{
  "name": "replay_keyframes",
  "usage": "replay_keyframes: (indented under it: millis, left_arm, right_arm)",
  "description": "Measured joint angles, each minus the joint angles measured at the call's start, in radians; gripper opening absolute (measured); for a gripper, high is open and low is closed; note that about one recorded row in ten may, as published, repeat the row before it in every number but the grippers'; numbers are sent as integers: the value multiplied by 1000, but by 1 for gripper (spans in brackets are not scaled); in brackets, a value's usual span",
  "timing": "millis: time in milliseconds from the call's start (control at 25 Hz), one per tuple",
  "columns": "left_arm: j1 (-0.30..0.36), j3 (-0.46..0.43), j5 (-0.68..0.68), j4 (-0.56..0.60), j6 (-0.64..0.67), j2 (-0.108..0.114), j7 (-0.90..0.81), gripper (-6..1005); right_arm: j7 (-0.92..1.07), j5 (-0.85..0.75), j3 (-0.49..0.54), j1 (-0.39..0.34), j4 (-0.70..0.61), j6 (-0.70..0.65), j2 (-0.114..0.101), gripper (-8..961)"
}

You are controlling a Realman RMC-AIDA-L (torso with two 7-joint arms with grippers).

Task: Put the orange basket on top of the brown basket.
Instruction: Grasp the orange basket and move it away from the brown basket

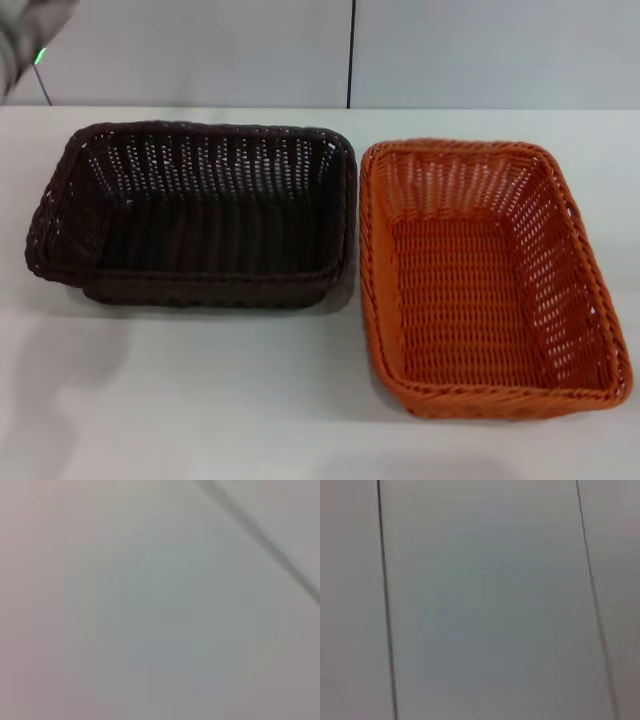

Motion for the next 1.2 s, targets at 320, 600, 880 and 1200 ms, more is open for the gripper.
replay_keyframes:
  millis: [320,600,880,1200]
  left_arm:
    - [215,73,-86,419,889,0,-471,712]
    - [206,87,-160,751,1020,-2,-623,722]
    - [182,88,-168,863,1036,-2,-653,721]
    - [172,84,-176,877,1035,-2,-654,721]
  right_arm:
    - [0,-299,112,-10,-551,-625,-125,748]
    - [-17,-467,342,80,-943,-1509,-127,748]
    - [-245,-384,640,296,-1120,-2396,-81,748]
    - [-449,-259,811,424,-1155,-3001,-59,748]
